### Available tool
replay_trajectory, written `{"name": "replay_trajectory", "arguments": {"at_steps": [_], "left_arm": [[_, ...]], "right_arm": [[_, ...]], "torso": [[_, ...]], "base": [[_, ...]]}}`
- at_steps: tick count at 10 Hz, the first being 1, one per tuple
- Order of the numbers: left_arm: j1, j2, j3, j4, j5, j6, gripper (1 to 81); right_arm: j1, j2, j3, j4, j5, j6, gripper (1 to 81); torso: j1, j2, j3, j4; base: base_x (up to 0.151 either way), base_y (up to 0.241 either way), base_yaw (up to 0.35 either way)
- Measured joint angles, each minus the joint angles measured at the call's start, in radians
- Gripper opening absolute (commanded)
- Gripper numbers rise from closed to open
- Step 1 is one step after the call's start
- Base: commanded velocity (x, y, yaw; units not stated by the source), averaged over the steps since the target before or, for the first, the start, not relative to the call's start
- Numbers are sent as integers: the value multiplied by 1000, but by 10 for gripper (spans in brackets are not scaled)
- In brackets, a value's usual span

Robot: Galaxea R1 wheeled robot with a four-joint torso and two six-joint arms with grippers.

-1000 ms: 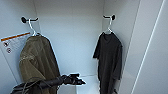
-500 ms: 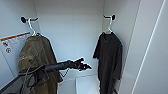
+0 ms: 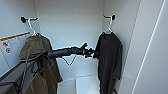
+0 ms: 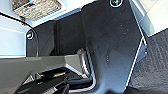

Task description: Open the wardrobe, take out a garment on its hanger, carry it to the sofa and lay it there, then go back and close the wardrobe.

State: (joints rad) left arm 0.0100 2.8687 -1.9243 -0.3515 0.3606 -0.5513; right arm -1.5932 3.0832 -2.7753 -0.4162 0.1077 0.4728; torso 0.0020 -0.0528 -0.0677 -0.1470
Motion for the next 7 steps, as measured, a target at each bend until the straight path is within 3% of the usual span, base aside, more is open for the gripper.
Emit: {"name": "replay_trajectory", "arguments": {"at_steps": [2, 4, 7], "left_arm": [[-57, 29, -17, -59, -21, -3, 811], [-115, 37, -40, -88, -27, -8, 811], [-193, 42, -55, -119, -57, -32, 811]], "right_arm": [[0, 0, 8, 0, 5, 0, 811], [-3, 0, 12, 0, 5, 0, 811], [-5, 0, 16, 0, 5, 0, 811]], "torso": [[0, 0, 0, -10], [0, 0, 0, -37], [0, 0, 0, -38]], "base": [[0, 0, 0], [0, 0, 0], [0, 0, 0]]}}
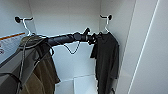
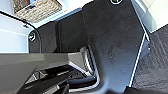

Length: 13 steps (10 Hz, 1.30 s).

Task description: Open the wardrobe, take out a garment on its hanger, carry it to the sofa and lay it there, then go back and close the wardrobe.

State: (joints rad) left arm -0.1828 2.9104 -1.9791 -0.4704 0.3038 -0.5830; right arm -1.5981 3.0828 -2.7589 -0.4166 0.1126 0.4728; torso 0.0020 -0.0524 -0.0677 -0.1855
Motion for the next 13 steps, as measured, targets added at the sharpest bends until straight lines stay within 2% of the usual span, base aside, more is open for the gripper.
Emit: {"name": "replay_trajectory", "arguments": {"at_steps": [3, 8, 11, 12, 13], "left_arm": [[-27, 2, -15, -11, -103, -45, 811], [-54, 127, -180, -13, -116, -48, 811], [-94, 165, -192, -13, -120, -50, 811], [-93, 170, -195, -13, -118, -50, 811], [-93, 172, -199, -13, -119, -50, 811]], "right_arm": [[0, 1, 2, 0, 0, 0, 811], [0, 4, 6, 1, 19, 0, 811], [-3, 12, 7, 13, 23, 3, 811], [-3, 12, 8, 16, 24, 3, 811], [-3, 11, 8, 17, 26, 3, 811]], "torso": [[0, 0, 0, 0], [0, 0, 0, 0], [0, 0, 0, -1], [0, 0, 0, -8], [0, 0, 0, -25]], "base": [[0, 0, 0], [0, 0, 0], [0, 0, 0], [0, 0, 0], [0, 0, 0]]}}
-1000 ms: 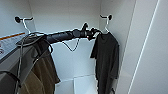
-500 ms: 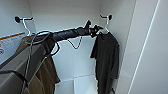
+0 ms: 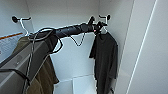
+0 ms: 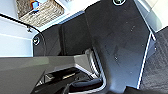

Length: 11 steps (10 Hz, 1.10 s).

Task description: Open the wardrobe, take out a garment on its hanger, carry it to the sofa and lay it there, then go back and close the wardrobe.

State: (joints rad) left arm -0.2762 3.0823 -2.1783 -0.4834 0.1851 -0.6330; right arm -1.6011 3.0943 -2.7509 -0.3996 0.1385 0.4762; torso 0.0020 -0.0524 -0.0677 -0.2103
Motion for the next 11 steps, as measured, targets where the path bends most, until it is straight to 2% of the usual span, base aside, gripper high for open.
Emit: {"name": "replay_trajectory", "arguments": {"at_steps": [1, 2, 6, 11], "left_arm": [[0, 9, -3, 0, 0, 0, 811], [0, 27, 0, 0, 1, 0, 811], [1, 17, -5, 1, -15, 3, 811], [27, 15, 111, 54, -142, 2, 811]], "right_arm": [[-2, 1, 0, 1, 0, 0, 811], [-4, 1, 0, 1, 0, 0, 811], [-7, 1, 0, 1, 0, 0, 811], [-17, 6, 0, 2, 3, 0, 811]], "torso": [[0, 0, 0, -18], [0, 0, 0, -24], [0, 0, 0, -25], [0, 0, 0, -25]], "base": [[0, 0, 0], [0, 0, 0], [0, 0, 0], [0, 0, 0]]}}
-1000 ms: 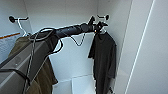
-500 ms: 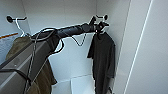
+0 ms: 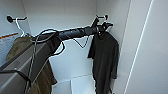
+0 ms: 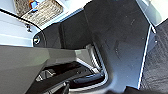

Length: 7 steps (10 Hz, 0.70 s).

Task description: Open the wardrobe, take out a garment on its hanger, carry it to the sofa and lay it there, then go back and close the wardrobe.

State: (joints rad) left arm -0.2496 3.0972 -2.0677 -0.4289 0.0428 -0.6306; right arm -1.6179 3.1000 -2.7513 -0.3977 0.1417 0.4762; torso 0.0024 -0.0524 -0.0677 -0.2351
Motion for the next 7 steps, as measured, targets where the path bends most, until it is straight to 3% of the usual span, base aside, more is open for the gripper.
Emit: {"name": "replay_trajectory", "arguments": {"at_steps": [5, 6, 7], "left_arm": [[23, -5, 33, 46, -99, -3, 811], [26, -10, 50, 46, -87, -15, 10], [32, -20, 80, 45, -110, -18, 10]], "right_arm": [[-9, 0, 0, 4, 7, 3, 811], [-9, 1, 0, 4, 7, 3, 811], [-9, 1, 0, 5, 7, 3, 811]], "torso": [[0, 0, 0, 0], [0, 0, 0, 0], [0, 0, 0, 0]], "base": [[0, 0, 0], [0, 0, 0], [0, 0, 0]]}}
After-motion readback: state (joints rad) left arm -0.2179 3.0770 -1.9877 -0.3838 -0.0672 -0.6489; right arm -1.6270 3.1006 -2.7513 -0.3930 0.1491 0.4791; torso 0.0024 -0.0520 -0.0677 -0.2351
